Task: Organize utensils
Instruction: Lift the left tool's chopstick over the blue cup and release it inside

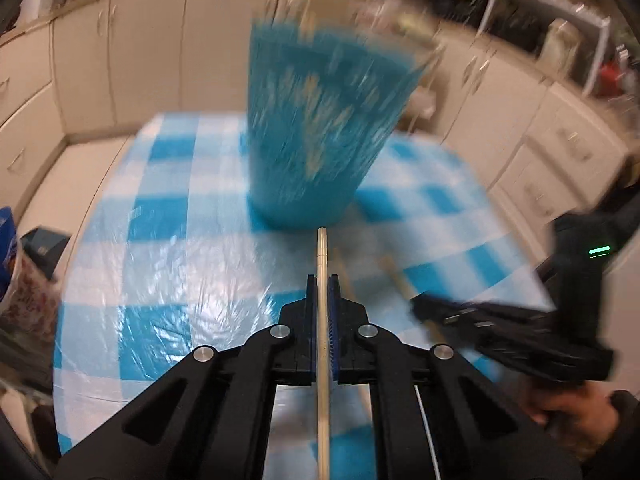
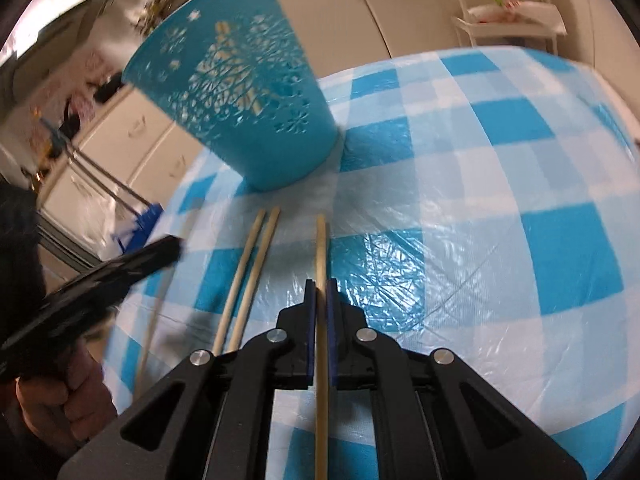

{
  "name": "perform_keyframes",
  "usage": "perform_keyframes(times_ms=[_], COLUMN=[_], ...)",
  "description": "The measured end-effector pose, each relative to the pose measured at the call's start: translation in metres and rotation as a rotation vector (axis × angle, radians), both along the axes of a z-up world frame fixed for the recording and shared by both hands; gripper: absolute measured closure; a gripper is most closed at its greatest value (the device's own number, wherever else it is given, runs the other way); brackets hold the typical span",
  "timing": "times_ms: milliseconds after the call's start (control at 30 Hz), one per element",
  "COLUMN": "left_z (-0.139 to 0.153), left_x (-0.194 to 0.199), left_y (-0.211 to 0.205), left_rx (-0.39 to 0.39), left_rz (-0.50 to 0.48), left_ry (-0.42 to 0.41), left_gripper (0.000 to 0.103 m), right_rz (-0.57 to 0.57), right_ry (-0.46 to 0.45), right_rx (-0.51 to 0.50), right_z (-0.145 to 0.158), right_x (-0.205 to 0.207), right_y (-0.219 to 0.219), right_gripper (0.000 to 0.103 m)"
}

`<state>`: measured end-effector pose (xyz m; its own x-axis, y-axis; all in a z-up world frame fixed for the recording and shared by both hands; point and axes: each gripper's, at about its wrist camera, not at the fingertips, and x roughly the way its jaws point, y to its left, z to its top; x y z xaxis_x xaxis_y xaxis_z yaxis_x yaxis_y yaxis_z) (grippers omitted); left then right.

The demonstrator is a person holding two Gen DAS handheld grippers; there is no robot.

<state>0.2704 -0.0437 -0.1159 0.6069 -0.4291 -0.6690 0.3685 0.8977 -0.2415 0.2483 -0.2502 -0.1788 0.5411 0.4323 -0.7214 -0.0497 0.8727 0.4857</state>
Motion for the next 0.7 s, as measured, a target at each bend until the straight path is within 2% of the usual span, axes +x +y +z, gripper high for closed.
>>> perform_keyframes(times_ms=[200,233,433,567,700], left_z=[0.071,0.089,0.147,0.166,0.174], left_x=[-0.018,-0.016,0.012,0.047,0.078], left_y=[0.015,0.017,0.003,-0.007,-0.011], left_rx=[-0.166,-0.194,-0.273,-0.310,-0.335], left_rz=[-0.025,-0.017,0.030,0.081,0.137], left_ry=[-0.218,-0.274,-0.472,-0.546,-0.580], left_gripper=[0.098,0.098,0.098,0.098,0.098], right_rz=[-0.003,-0.003,-0.004,-0.004,-0.004], right_ry=[-0.003,-0.004,-0.006,-0.007,-0.008], right_rx=[0.001,0.002,0.006,0.009,0.015], right_z=[0.001,0.001,0.001,0.001,0.001], right_x=[-0.001,-0.001,-0.002,-0.003,-0.003], right_y=[0.001,0.001,0.000,0.000,-0.001], right_gripper=[0.097,0.097,0.097,0.097,0.097])
